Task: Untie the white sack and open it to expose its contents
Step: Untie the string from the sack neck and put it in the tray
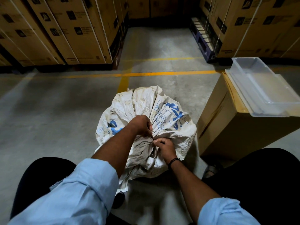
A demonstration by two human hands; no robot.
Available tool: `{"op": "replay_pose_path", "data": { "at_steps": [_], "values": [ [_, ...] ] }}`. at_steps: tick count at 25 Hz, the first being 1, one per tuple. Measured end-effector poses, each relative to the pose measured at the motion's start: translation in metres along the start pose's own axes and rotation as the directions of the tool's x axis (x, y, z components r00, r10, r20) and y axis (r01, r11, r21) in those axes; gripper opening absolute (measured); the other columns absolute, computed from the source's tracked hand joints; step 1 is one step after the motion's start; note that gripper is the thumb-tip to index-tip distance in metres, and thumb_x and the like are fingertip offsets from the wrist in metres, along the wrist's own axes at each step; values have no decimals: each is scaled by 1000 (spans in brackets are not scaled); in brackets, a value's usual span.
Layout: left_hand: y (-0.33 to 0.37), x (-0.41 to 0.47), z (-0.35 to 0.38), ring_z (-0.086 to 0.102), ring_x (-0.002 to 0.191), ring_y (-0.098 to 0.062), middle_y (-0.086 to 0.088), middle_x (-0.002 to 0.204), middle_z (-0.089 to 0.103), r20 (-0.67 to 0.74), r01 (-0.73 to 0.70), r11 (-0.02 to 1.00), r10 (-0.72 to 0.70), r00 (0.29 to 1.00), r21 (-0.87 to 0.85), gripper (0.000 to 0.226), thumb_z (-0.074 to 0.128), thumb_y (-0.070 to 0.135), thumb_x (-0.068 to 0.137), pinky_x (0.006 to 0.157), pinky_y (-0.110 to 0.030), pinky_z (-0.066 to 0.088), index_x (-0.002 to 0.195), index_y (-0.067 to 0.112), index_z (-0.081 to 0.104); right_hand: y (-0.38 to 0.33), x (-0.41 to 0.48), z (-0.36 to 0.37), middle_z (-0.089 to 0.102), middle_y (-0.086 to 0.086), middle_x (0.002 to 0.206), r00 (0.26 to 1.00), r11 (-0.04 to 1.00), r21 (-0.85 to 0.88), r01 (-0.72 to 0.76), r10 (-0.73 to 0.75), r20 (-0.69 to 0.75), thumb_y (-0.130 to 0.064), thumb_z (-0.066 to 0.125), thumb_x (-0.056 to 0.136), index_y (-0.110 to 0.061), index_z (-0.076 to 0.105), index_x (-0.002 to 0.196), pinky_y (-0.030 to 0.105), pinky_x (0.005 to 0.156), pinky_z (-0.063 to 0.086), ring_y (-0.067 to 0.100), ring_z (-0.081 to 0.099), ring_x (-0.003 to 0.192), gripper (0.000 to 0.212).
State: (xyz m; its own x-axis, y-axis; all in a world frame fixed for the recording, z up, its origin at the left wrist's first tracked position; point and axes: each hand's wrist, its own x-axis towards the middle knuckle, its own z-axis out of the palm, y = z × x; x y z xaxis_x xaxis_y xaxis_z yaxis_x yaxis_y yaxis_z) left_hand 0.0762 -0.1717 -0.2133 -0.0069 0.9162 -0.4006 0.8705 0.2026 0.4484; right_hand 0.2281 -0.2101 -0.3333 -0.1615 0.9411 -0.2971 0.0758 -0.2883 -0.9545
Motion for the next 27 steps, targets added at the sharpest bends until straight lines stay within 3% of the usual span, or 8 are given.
{"op": "replay_pose_path", "data": {
  "at_steps": [6,9,11,15,19,23,25,27],
  "values": [
    [0,-2,1,67,55,-7,-1,73,77,1,15,1000,-15,1000,-2,18,85,10,66,58,-19,47,70,19,70,-10,-8,-3,57,-1,61,998,994,106,-38,43,-46,-16,58,65,-19,64,48,22,56,39,3,50,55,17],
    [-3,0,1,66,56,-7,-2,75,77,-11,18,1000,-18,1000,-3,18,85,11,66,57,-18,46,69,19,69,-10,-10,-6,57,-2,59,993,993,104,-57,67,-93,-6,59,81,-19,65,47,21,51,40,9,49,56,37],
    [-5,1,2,65,53,-8,-5,75,78,-11,6,999,-7,1000,-45,19,85,9,66,58,-18,48,68,18,69,-17,-11,-5,56,-3,53,988,990,131,-50,68,-137,1,65,83,-16,63,54,23,52,41,11,49,52,34],
    [-12,0,4,66,55,-7,-3,73,77,-57,-33,996,28,998,-89,18,88,11,65,63,-19,51,73,16,73,-32,-11,1,70,3,68,971,984,-133,118,-142,-191,-12,73,78,-9,70,69,30,65,52,12,62,63,9],
    [-19,1,5,63,59,-2,2,72,75,-98,-101,986,88,991,-135,14,86,12,71,57,-10,45,82,14,77,-50,-13,13,70,0,79,874,786,-502,360,-473,-113,-18,66,77,-17,73,80,30,72,50,18,64,76,7],
    [-35,-10,24,64,65,2,2,78,76,-314,-126,934,16,949,-333,19,81,6,75,65,-10,48,91,16,77,-58,-7,21,65,6,86,890,720,-608,335,-454,-48,-17,64,78,-16,72,86,41,81,52,27,62,83,12],
    [-41,-15,36,68,70,-5,-4,85,75,-339,-130,835,-71,938,-535,26,74,-6,79,74,-21,56,99,11,74,-56,-7,18,65,8,87,894,714,-617,329,-447,-40,-10,64,75,-14,72,88,41,81,53,28,62,84,15],
    [-44,-18,44,67,75,-11,-7,92,75,-373,-153,785,-106,922,-600,32,69,-11,79,78,-26,59,104,8,72,-57,-10,16,66,9,87,890,692,-633,347,-456,-11,-8,68,74,-12,72,88,40,81,53,28,62,85,15]
  ]
}}
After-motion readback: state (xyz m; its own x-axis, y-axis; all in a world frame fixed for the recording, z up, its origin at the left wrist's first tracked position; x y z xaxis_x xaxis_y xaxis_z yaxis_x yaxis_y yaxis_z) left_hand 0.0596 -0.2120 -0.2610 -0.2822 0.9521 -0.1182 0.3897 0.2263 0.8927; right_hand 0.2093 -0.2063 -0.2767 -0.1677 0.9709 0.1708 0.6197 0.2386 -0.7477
